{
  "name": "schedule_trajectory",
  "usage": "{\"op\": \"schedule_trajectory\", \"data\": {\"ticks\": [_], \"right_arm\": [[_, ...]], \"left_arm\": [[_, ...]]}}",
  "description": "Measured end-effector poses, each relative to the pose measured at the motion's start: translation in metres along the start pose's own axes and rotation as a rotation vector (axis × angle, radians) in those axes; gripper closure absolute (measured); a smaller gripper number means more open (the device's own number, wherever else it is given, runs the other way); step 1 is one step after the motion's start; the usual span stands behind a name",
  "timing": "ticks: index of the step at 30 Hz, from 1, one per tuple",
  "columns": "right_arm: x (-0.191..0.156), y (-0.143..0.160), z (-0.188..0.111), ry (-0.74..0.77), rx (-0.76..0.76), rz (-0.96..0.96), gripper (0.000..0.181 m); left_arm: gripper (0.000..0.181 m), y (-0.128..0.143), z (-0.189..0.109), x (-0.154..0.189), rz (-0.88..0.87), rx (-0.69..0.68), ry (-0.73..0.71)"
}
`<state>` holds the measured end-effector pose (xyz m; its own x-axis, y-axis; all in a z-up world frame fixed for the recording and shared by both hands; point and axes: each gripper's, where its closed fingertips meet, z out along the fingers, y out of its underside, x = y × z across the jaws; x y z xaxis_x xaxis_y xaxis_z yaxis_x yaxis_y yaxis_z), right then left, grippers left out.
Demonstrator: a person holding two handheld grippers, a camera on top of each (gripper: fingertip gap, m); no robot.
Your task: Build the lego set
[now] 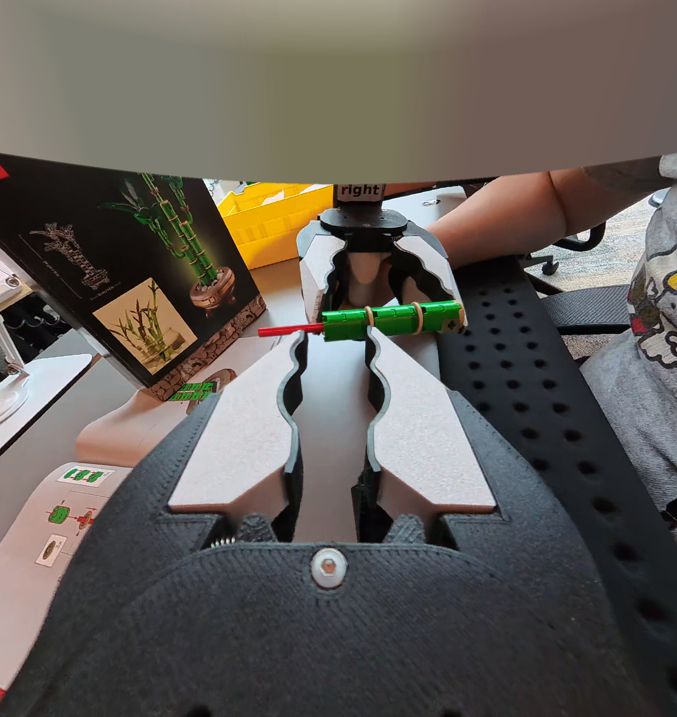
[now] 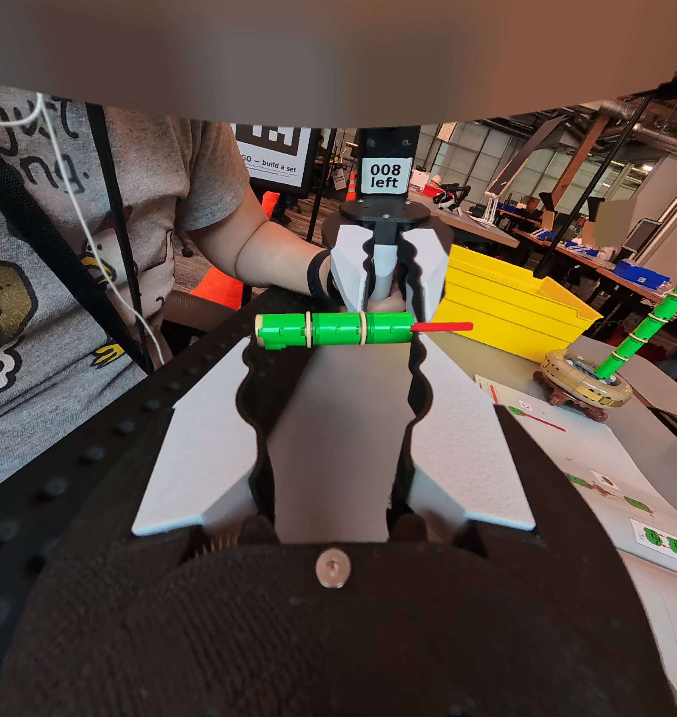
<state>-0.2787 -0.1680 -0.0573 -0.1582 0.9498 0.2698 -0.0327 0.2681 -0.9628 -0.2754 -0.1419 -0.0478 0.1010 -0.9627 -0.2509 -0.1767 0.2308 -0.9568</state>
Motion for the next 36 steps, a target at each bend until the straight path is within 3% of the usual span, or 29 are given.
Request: {"op": "schedule_trajectory", "data": {"ticks": [5,12,18,28,36], "right_arm": [[0.003,0.004,-0.001,0.005,-0.012,0.024,0.105],[0.007,0.006,-0.003,0.020,-0.022,0.024,0.105],[0.015,0.008,-0.006,0.094,-0.059,-0.068,0.105],[0.021,0.016,-0.008,0.185,-0.161,-0.242,0.105],[0.023,0.022,-0.007,0.201,-0.210,-0.278,0.105]], "left_arm": [[0.162,0.004,0.001,0.001,-0.001,-0.017,0.009],[0.156,0.010,0.001,-0.015,-0.078,-0.033,-0.047],[0.140,0.015,0.003,-0.022,-0.297,-0.026,-0.003],[0.135,0.009,0.001,-0.024,-0.605,0.059,0.134],[0.136,0.018,0.008,-0.017,-0.604,0.011,0.158]]}}
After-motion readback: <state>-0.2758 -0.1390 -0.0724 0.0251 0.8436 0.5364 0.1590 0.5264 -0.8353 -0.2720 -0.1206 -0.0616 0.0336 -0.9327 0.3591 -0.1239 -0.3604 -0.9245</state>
